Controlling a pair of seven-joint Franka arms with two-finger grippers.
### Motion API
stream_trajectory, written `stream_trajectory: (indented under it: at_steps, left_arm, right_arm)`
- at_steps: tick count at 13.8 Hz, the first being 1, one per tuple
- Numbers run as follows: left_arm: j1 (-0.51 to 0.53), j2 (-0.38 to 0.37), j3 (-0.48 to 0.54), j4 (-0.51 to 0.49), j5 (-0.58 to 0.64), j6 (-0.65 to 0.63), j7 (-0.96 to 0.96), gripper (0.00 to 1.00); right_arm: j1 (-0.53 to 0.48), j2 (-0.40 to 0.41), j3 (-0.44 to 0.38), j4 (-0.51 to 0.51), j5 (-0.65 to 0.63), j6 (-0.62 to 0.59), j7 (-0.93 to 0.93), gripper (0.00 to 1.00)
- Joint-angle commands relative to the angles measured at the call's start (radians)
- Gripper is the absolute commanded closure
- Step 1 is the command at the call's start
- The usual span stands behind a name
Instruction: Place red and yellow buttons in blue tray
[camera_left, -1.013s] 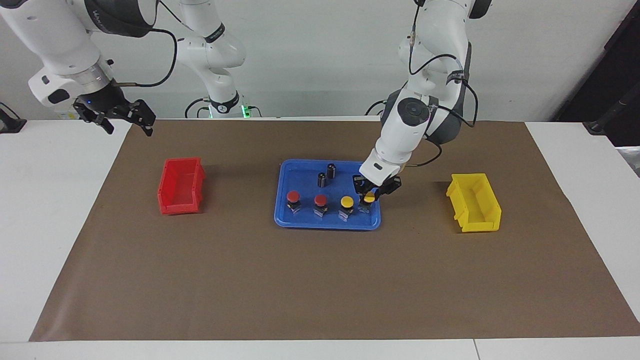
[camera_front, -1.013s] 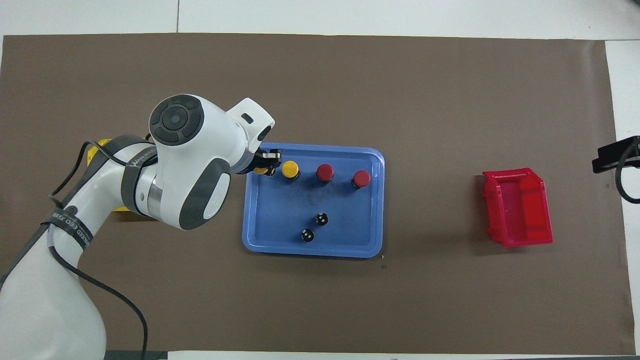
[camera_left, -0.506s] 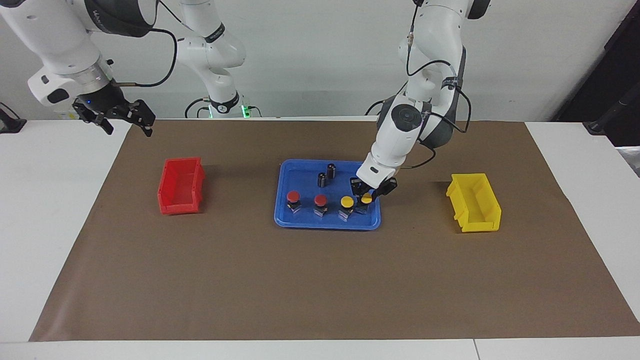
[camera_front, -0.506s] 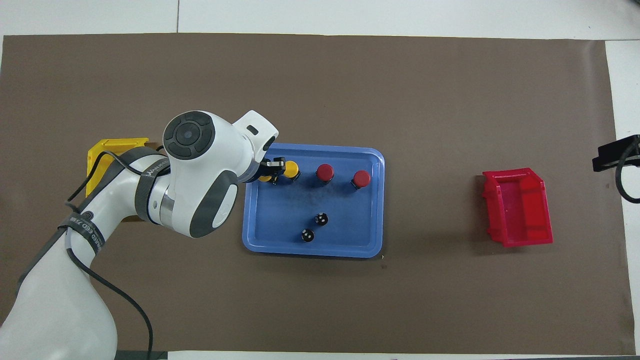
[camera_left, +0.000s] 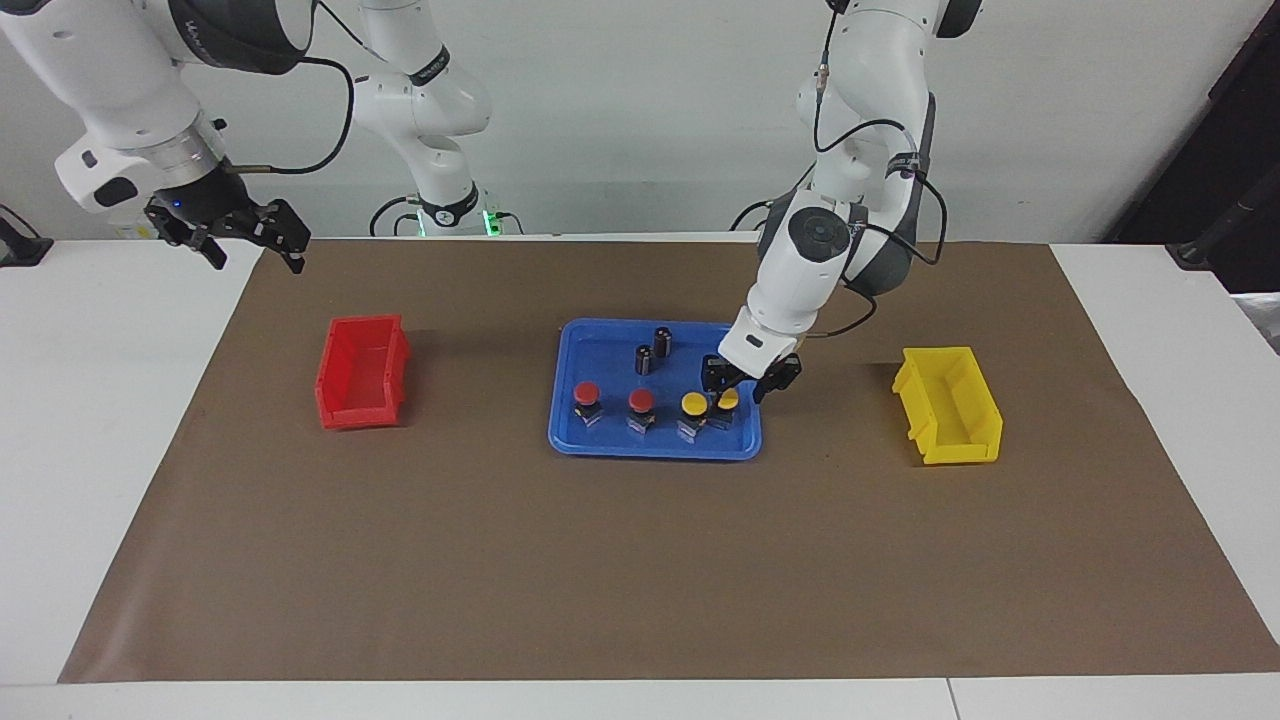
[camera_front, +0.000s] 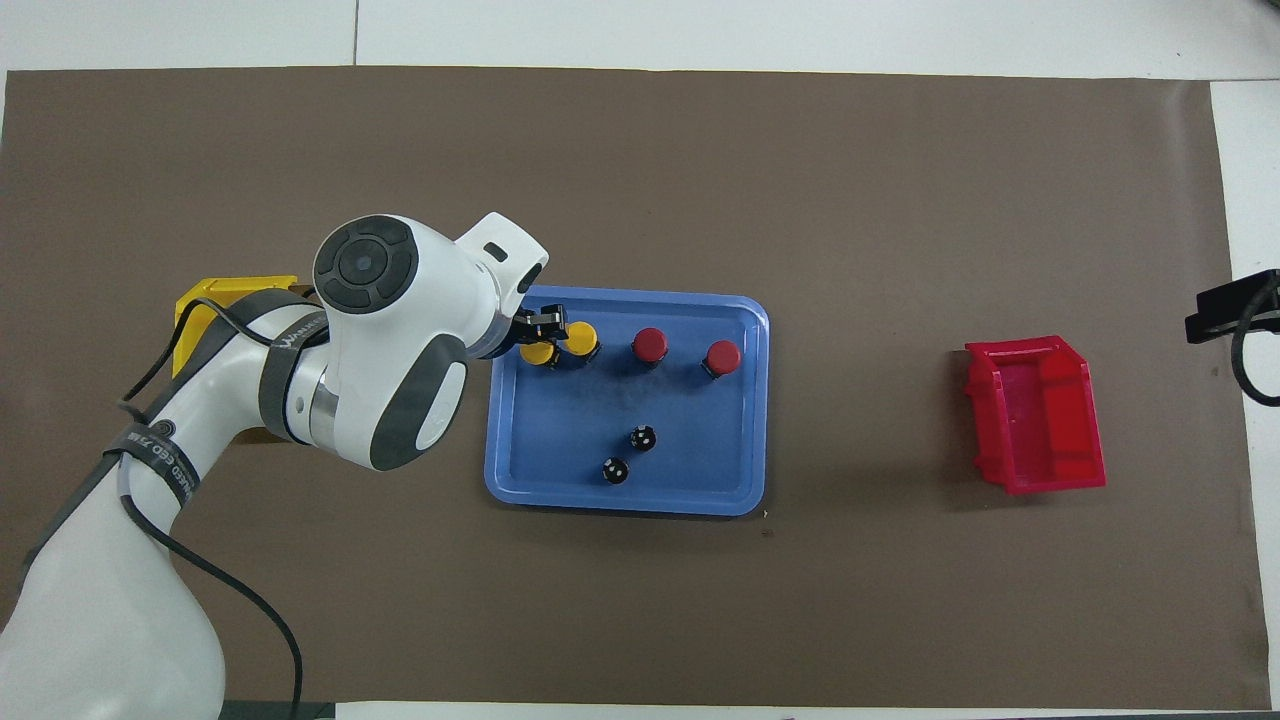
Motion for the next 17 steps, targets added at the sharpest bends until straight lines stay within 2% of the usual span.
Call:
stream_trajectory:
  at_steps: [1, 4, 6, 10, 12, 14, 17]
  left_arm:
    - [0.029, -0.070, 0.009, 0.035, 0.000, -0.154, 0.004, 0.00]
    - [0.062, -0.099, 0.009, 0.090, 0.149, -0.357, 0.053, 0.00]
    - [0.110, -0.096, 0.018, 0.148, 0.165, -0.480, 0.148, 0.00]
    - [0.291, -0.186, 0.030, 0.150, 0.137, -0.501, 0.430, 0.00]
    - [0.334, -0.226, 0.033, 0.154, 0.123, -0.511, 0.451, 0.00]
    - [0.383, -0.254, 0.033, 0.167, 0.120, -0.575, 0.493, 0.00]
    - [0.388, -0.308, 0.033, 0.171, 0.120, -0.612, 0.593, 0.00]
  right_arm:
    - [-0.017, 0.003, 0.006, 0.006, -0.002, 0.005, -0.028, 0.00]
    - [-0.018, 0.003, 0.004, 0.006, -0.002, 0.002, -0.028, 0.00]
    - [-0.018, 0.003, 0.006, 0.006, -0.002, 0.002, -0.028, 0.00]
    - [-0.017, 0.003, 0.006, 0.008, -0.002, 0.002, -0.028, 0.00]
    - [-0.015, 0.003, 0.006, 0.006, -0.002, 0.004, -0.028, 0.00]
    - [-0.017, 0.003, 0.004, 0.006, -0.002, 0.005, -0.028, 0.00]
    - [-0.017, 0.003, 0.004, 0.008, -0.002, 0.004, -0.028, 0.00]
